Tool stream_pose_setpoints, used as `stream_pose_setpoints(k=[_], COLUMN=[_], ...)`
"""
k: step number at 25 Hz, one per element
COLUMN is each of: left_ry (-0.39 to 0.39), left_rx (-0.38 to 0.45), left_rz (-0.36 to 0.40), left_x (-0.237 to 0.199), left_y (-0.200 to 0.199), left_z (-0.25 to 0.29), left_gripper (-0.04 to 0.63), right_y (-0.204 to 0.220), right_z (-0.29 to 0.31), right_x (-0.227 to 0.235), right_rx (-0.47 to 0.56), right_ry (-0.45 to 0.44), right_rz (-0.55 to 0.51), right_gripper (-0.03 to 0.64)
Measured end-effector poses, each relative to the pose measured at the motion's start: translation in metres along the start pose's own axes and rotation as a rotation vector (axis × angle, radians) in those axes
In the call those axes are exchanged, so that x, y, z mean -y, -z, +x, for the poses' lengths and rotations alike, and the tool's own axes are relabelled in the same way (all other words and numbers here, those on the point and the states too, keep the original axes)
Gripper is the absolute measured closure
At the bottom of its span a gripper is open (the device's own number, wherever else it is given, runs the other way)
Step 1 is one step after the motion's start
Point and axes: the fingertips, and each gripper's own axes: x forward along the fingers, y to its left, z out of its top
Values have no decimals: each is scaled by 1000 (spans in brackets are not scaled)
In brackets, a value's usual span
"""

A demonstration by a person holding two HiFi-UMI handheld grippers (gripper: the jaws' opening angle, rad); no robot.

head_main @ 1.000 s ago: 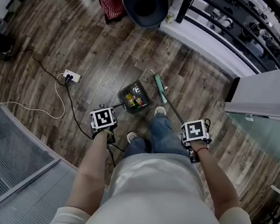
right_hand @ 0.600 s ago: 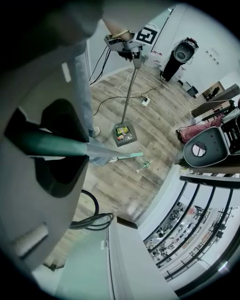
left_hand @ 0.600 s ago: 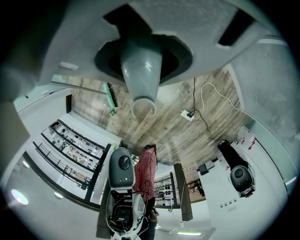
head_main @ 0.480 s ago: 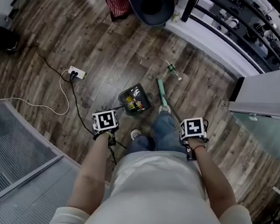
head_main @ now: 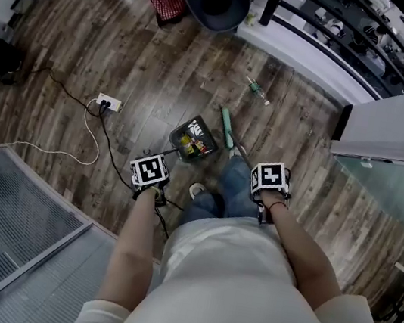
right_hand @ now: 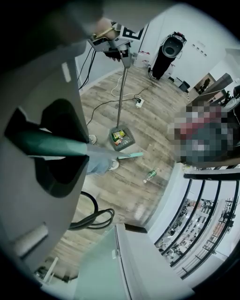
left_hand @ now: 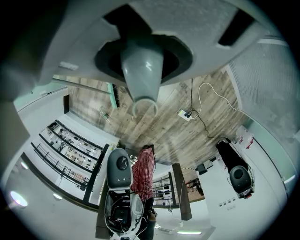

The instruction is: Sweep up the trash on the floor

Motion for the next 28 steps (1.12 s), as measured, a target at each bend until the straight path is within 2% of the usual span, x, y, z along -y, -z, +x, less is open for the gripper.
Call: stream_pose_setpoints(k=[6, 18, 21, 25, 28], left_ry=[-9, -25, 1, -41, -39], left_rx=[-2, 8, 2, 2, -1], left_rz=[21, 47, 36, 60, 55], left_x=[-3, -2, 4, -1, 1], left_y=[-4, -4, 0, -4, 2], left_z=[-9, -5, 0, -12, -12], left_gripper=[502, 502, 502, 502, 502], right_y=[0, 2, 1, 2, 4], right_z=[6, 7, 6, 6, 7], right_x=[-6, -9, -8, -7, -6], right_rx=[-18, -23, -25, -25, -26], right_ry=[-30, -25, -24, -30, -40], right_rz=[67, 25, 26, 32, 43], right_gripper=[518, 518, 518, 518, 518])
